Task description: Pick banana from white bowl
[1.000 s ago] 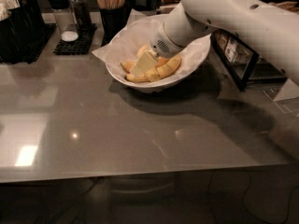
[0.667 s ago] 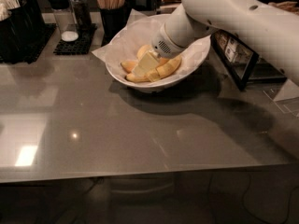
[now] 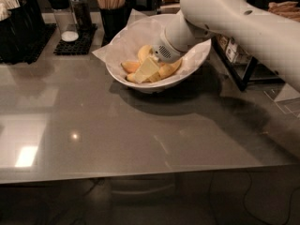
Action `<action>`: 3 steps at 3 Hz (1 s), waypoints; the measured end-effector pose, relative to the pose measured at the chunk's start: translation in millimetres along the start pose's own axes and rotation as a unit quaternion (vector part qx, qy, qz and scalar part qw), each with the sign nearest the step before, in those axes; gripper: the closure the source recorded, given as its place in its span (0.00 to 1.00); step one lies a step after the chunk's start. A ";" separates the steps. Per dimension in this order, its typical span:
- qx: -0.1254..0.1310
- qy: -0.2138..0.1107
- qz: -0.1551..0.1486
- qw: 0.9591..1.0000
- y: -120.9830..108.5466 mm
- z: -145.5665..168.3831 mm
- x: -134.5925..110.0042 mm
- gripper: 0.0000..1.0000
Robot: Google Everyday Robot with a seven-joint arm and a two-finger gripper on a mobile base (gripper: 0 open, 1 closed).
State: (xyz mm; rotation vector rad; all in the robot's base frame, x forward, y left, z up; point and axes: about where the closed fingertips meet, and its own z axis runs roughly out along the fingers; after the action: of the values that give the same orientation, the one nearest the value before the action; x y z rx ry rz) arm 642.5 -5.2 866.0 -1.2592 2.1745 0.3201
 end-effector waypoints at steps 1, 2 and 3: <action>-0.015 0.007 0.011 1.000 5.2 8.7 8.2 0.31; -0.018 0.002 0.019 1.000 7.3 9.5 11.8 0.50; -0.005 -0.015 0.022 1.000 4.2 0.7 9.8 0.73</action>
Offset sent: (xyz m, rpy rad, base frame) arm -0.0089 -0.0047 -0.0164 0.0450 0.0471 -0.0262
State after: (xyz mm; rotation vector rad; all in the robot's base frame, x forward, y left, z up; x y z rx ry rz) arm 635.6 -9.6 859.1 -1.2059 2.1807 0.3671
